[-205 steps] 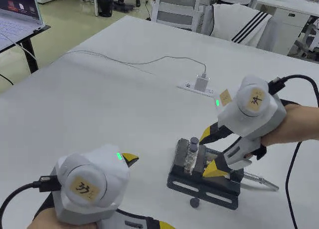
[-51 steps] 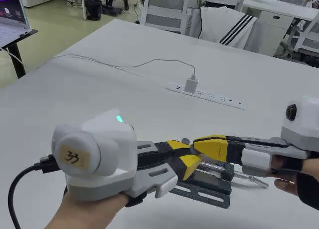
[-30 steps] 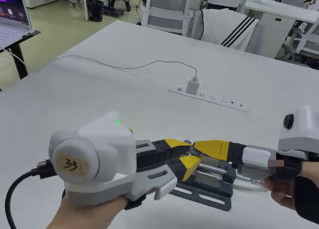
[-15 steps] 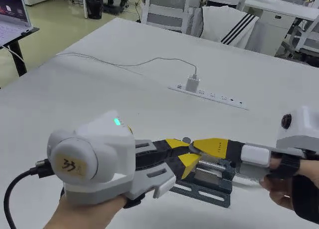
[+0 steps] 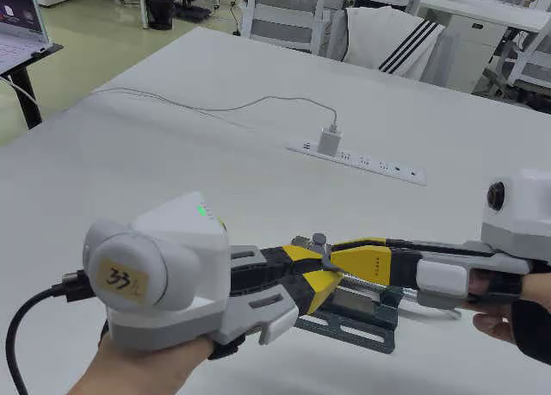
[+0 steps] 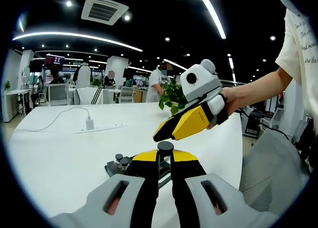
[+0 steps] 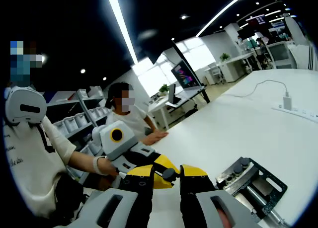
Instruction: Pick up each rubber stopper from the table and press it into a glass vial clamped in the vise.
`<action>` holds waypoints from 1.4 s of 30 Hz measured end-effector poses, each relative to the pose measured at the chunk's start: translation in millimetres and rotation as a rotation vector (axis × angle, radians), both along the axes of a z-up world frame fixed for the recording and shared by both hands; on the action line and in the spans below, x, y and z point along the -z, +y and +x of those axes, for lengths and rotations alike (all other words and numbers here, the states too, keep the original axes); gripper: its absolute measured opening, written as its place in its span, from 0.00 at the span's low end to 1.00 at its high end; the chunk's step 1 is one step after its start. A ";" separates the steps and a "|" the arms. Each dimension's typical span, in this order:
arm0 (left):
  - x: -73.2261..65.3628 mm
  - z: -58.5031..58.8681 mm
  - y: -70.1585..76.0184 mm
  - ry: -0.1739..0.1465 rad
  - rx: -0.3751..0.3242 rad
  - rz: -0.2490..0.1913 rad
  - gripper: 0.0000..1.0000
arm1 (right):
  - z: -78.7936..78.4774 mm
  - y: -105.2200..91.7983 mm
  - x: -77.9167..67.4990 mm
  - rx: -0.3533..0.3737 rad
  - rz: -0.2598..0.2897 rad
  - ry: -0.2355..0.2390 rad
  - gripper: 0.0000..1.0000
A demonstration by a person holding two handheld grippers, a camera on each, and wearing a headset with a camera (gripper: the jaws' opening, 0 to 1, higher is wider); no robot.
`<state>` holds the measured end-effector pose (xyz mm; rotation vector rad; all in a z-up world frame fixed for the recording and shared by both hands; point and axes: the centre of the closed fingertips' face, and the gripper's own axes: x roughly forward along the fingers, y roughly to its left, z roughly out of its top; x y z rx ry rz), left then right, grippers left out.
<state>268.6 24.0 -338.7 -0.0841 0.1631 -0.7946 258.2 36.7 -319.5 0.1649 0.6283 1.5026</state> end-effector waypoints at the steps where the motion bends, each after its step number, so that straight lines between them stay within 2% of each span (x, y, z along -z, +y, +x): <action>1: 2.2 -0.3 0.1 0.004 0.003 0.010 0.05 | -0.8 -0.8 0.4 -0.016 -0.014 -0.020 0.17; 3: 8.7 -2.1 -0.2 0.019 0.020 0.040 0.05 | -1.6 -2.8 1.1 -0.064 -0.052 -0.115 0.19; 6: 11.4 -5.3 -2.5 0.036 0.047 0.036 0.05 | -6.7 -5.2 2.6 -0.136 -0.108 -0.207 0.22; 7: 13.6 -6.3 -2.9 0.037 0.058 0.057 0.05 | -9.3 -6.8 4.5 -0.178 -0.141 -0.257 0.23; 10: 19.1 -7.6 -4.3 0.040 0.082 0.105 0.05 | -8.1 -12.4 11.1 -0.269 -0.207 -0.350 0.23; 14: 23.0 -10.3 -7.7 0.055 0.113 0.131 0.05 | -4.8 -19.4 22.0 -0.372 -0.305 -0.460 0.23; 17: 28.6 -13.2 -10.8 0.079 0.137 0.155 0.05 | -14.2 -19.9 28.3 -0.475 -0.372 -0.542 0.21; 19: 31.4 -15.0 -12.4 0.081 0.150 0.173 0.05 | -18.6 -20.7 31.9 -0.527 -0.409 -0.582 0.19; 20: 32.9 -16.7 -13.7 0.088 0.160 0.177 0.05 | -20.9 -21.0 34.3 -0.563 -0.433 -0.621 0.19; 21: 33.7 -17.5 -14.4 0.092 0.165 0.179 0.05 | -22.8 -22.1 36.5 -0.590 -0.453 -0.638 0.18; 22: 34.6 -18.6 -15.5 0.095 0.170 0.183 0.05 | -23.9 -23.5 39.6 -0.634 -0.482 -0.686 0.18; 23: 35.2 -19.3 -16.4 0.096 0.175 0.186 0.05 | -24.6 -23.7 41.1 -0.652 -0.495 -0.706 0.17; 25: 37.3 -21.1 -18.7 0.105 0.189 0.195 0.05 | -26.9 -25.1 44.5 -0.698 -0.523 -0.734 0.17; 30: 40.5 -25.2 -22.7 0.117 0.215 0.205 0.05 | -26.3 -24.7 48.1 -0.753 -0.556 -0.787 0.13; 35: 43.7 -28.4 -24.7 0.143 0.231 0.206 0.04 | -30.1 -25.6 51.0 -0.793 -0.565 -0.781 0.09; 37: 44.1 -29.4 -24.9 0.149 0.235 0.206 0.04 | -31.2 -28.6 54.2 -0.821 -0.585 -0.788 0.10; 42: 43.8 -30.5 -26.0 0.161 0.245 0.200 0.04 | -32.0 -29.4 57.6 -0.839 -0.600 -0.798 0.10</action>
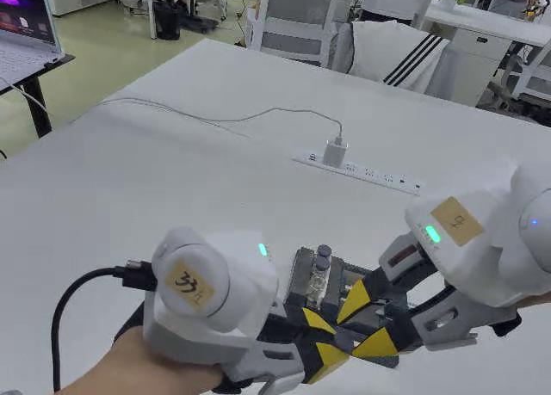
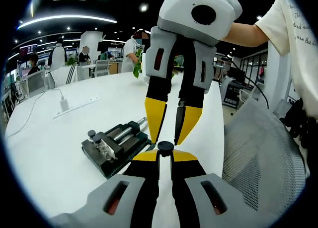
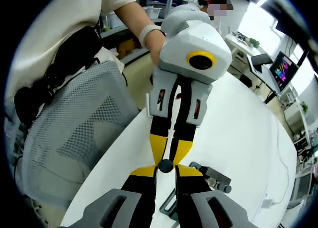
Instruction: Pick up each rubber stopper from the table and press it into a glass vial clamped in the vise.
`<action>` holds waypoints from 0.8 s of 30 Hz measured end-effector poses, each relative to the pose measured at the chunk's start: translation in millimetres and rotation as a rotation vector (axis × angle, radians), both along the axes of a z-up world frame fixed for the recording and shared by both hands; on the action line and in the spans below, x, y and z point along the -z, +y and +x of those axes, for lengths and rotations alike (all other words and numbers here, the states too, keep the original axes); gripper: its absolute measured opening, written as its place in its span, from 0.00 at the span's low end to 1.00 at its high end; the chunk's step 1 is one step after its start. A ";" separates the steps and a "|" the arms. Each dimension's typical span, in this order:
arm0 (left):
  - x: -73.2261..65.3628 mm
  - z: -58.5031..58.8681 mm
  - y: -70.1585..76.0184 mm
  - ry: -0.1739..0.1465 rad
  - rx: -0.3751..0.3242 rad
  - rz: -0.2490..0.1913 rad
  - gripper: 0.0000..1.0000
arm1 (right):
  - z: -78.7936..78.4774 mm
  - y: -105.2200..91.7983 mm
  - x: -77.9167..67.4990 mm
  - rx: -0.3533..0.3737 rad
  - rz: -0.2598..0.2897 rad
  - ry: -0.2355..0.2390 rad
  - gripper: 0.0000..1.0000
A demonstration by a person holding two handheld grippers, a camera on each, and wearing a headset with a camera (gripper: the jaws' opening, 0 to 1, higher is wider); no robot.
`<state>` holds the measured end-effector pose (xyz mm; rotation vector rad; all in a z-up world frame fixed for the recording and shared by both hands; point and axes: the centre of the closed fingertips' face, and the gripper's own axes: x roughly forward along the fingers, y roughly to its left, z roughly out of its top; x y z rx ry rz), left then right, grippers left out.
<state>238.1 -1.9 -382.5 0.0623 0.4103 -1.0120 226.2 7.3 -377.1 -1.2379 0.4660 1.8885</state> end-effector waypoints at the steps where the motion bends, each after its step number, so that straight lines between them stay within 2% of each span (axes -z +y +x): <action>1: -0.2 0.0 -0.3 0.001 0.001 -0.001 0.04 | -0.5 -0.3 0.5 -0.004 -0.003 0.000 0.10; 8: -1.0 0.5 -3.6 0.014 0.006 -0.009 0.04 | -2.4 -2.8 2.4 -0.032 -0.028 -0.015 0.10; 14: 0.3 -0.5 -6.3 0.047 0.009 -0.018 0.04 | -3.9 -6.0 4.4 -0.078 -0.058 -0.049 0.10; 24: 0.5 -0.7 -5.2 0.081 0.001 -0.043 0.04 | -3.0 -3.8 4.4 -0.091 -0.054 -0.065 0.08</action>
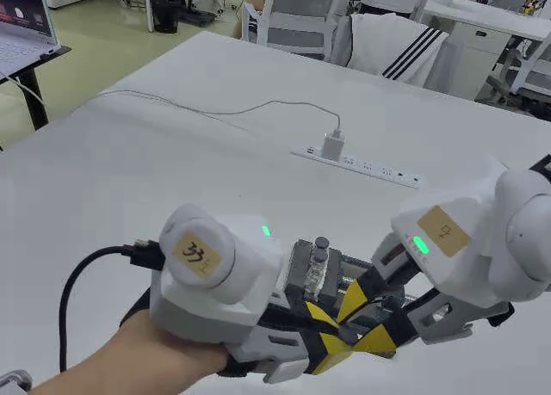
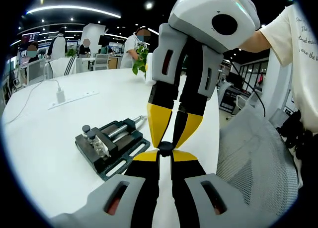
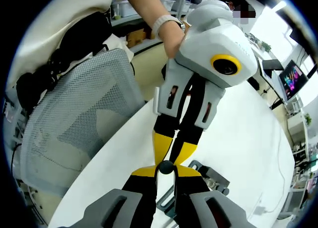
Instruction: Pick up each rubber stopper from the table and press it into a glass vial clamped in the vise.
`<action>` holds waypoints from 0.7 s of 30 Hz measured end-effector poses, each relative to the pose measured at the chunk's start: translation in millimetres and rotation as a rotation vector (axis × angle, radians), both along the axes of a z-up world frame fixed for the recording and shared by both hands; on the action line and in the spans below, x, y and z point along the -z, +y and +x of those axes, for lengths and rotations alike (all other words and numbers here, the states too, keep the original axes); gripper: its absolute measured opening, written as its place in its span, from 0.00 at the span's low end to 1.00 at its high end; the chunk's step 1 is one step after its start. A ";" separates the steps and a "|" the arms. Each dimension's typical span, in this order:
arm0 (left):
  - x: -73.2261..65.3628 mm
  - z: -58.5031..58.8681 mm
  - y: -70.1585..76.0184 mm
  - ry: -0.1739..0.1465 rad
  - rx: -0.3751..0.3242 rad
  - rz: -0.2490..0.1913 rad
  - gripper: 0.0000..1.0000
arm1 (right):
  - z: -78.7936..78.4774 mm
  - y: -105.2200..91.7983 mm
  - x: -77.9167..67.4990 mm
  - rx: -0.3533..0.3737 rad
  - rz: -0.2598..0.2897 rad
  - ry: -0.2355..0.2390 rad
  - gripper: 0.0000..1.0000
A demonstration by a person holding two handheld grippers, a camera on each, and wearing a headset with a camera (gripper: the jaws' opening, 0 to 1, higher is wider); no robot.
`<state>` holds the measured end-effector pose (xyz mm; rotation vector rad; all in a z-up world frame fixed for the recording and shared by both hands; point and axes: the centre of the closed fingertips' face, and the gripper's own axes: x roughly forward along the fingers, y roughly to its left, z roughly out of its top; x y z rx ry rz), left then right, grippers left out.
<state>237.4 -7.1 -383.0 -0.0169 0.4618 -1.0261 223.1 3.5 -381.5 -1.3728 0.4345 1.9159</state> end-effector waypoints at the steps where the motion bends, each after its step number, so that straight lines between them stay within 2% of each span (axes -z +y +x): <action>1: 0.1 0.4 0.4 -0.001 -0.001 0.002 0.04 | 0.4 0.5 0.1 -0.005 0.001 -0.007 0.08; 5: 0.5 0.5 0.5 -0.007 -0.001 0.018 0.04 | 0.6 1.1 0.1 0.000 -0.005 -0.005 0.08; 9: 0.6 0.4 -0.7 -0.039 0.010 0.068 0.04 | 0.9 0.9 0.0 0.013 -0.016 0.004 0.08; 21: 5.8 0.1 -3.4 -0.077 0.035 0.159 0.04 | 1.3 -1.8 4.0 0.058 -0.048 0.024 0.07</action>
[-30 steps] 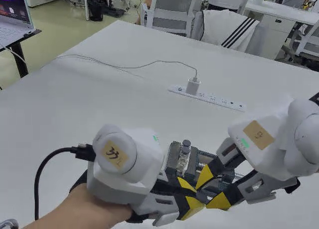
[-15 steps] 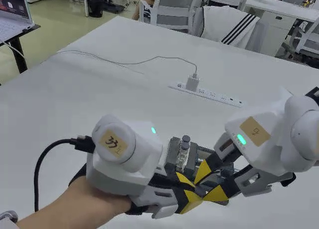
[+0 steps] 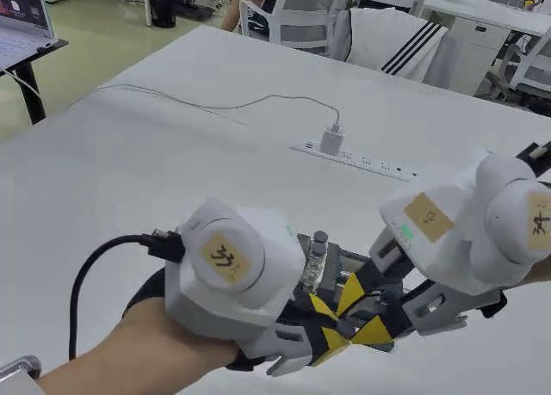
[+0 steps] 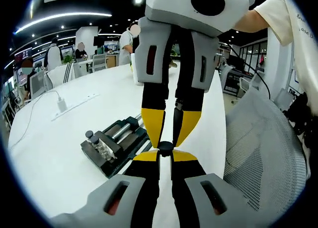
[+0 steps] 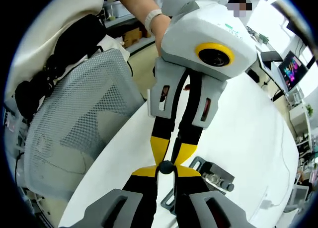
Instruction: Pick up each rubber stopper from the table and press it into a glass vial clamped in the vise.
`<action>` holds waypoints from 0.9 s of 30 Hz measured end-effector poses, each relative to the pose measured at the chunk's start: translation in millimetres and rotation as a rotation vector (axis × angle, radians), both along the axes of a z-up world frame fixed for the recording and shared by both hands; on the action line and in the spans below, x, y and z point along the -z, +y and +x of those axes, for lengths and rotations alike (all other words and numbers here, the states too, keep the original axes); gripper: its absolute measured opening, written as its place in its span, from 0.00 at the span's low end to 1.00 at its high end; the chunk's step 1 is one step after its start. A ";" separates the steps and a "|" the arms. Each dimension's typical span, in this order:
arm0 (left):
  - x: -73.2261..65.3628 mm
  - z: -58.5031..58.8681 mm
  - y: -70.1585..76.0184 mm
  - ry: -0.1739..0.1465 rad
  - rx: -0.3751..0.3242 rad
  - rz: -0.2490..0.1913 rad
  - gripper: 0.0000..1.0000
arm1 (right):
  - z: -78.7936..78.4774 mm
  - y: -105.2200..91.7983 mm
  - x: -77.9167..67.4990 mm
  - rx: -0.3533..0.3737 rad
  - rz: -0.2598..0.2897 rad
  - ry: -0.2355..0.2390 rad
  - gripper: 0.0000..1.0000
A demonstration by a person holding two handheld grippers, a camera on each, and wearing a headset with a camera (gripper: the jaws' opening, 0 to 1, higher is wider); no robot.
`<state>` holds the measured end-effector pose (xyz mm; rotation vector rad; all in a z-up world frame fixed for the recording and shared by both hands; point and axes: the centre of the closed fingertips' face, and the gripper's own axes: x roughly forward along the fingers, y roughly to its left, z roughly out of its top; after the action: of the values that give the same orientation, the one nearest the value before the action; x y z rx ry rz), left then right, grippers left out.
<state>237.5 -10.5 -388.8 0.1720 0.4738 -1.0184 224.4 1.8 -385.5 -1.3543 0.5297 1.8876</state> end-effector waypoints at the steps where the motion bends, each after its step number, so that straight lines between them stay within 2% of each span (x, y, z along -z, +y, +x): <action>1: 0.4 0.0 0.1 -0.002 0.001 0.004 0.04 | 0.0 0.2 0.3 -0.001 -0.001 -0.001 0.07; 9: 3.1 -0.1 0.8 -0.016 0.010 0.034 0.04 | -0.3 0.4 2.8 0.033 -0.011 0.012 0.07; 12: 4.0 -0.3 1.4 -0.012 0.011 0.029 0.04 | -0.6 0.3 3.6 0.034 -0.012 0.012 0.06; 16: 3.5 -0.1 2.6 -0.003 0.004 0.000 0.05 | -0.5 0.6 3.1 0.047 -0.007 0.022 0.06; 22: 4.6 -0.8 1.2 -0.021 0.011 -0.002 0.05 | -0.8 0.6 3.5 0.054 -0.005 0.034 0.06; 25: 5.7 -0.4 0.8 -0.013 -0.002 -0.018 0.10 | 1.6 0.6 4.6 0.060 -0.005 0.029 0.06; 27: 8.1 0.3 1.7 -0.019 -0.011 -0.014 0.16 | 2.7 0.6 4.6 0.062 -0.002 0.029 0.06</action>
<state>237.8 -8.8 -396.9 0.1664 0.4502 -1.0084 227.1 2.3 -390.1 -1.2982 0.5819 1.8593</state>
